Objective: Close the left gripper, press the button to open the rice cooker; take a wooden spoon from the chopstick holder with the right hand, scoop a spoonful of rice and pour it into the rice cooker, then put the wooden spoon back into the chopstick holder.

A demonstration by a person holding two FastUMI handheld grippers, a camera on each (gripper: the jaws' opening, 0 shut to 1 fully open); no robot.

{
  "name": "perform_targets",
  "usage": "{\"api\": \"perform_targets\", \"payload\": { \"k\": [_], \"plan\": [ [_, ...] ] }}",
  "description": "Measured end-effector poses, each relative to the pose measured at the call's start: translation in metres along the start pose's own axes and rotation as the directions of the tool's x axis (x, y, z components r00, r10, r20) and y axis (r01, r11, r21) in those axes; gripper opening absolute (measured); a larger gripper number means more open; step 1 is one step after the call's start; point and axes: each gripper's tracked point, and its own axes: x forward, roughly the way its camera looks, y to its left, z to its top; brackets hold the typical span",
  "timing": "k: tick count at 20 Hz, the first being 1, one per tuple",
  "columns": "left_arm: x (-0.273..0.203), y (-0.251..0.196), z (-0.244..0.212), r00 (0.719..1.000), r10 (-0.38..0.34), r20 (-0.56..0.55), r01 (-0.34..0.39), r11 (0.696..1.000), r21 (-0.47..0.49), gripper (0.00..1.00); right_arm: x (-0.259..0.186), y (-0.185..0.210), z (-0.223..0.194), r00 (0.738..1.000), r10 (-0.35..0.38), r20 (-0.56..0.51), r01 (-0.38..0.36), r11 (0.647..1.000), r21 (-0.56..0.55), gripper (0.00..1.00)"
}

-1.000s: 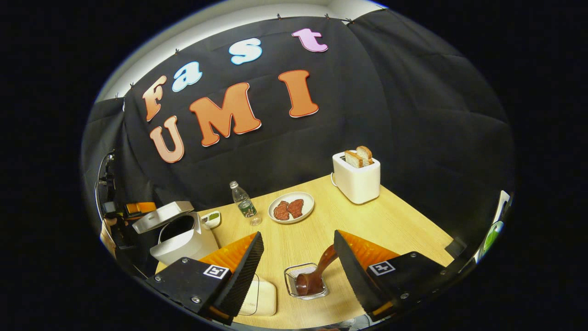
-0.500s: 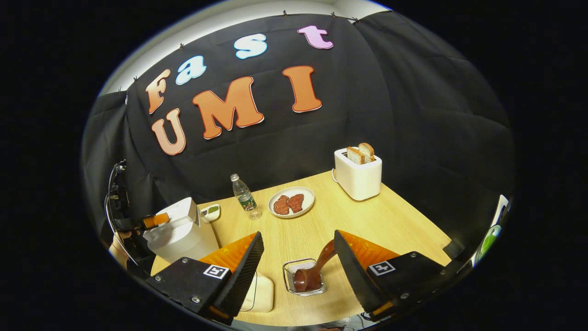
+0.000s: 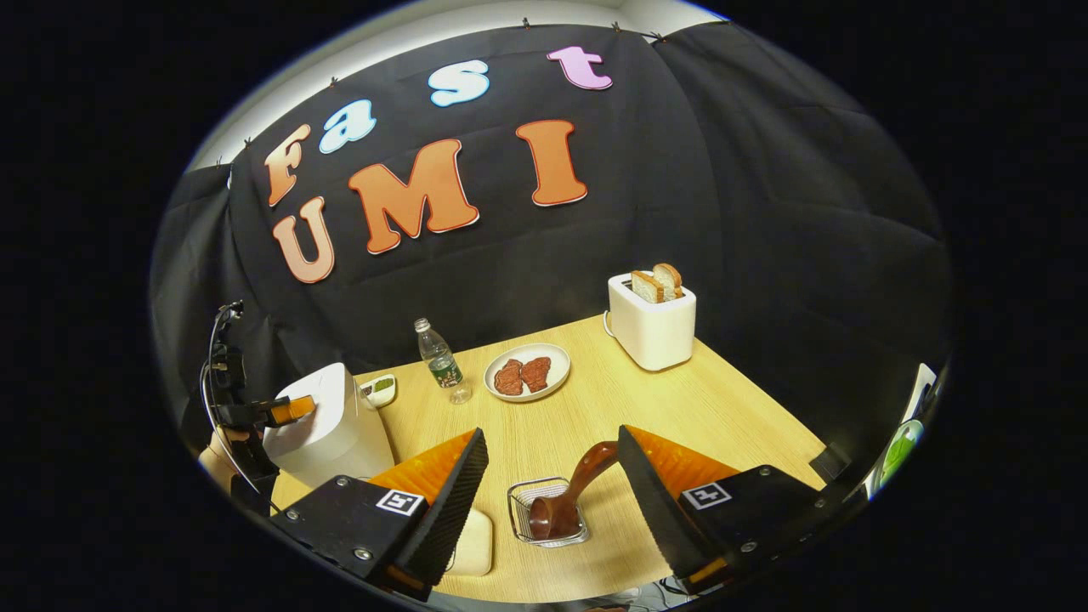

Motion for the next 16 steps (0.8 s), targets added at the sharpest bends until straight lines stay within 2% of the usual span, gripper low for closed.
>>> {"api": "perform_targets", "payload": {
  "k": [3, 6, 11, 16],
  "plan": [
    [-0.009, 0.000, 0.002, 1.000, 0.014, -0.010, -0.014, 1.000, 0.007, 1.00, 0.001, 0.006, 0.006, 1.000, 0.016, 0.005, -0.016, 1.000, 0.003, 0.95],
    [-0.032, -0.007, 0.002, 1.000, -0.027, -0.013, 0.027, 0.998, -0.062, 1.00, -0.001, 0.012, 0.018, 0.999, 0.025, 0.037, -0.024, 1.000, -0.019, 0.95],
    [-0.098, 0.015, 0.055, 0.990, -0.018, 0.142, 0.037, 0.990, -0.134, 1.00, -0.008, 0.023, 0.045, 0.994, 0.043, 0.099, -0.035, 0.996, -0.079, 0.95],
    [-0.187, 0.050, 0.119, 0.943, 0.028, 0.331, 0.018, 0.991, -0.134, 1.00, -0.025, 0.041, 0.084, 0.980, 0.068, 0.185, -0.042, 0.989, -0.142, 0.95]
  ]
}}
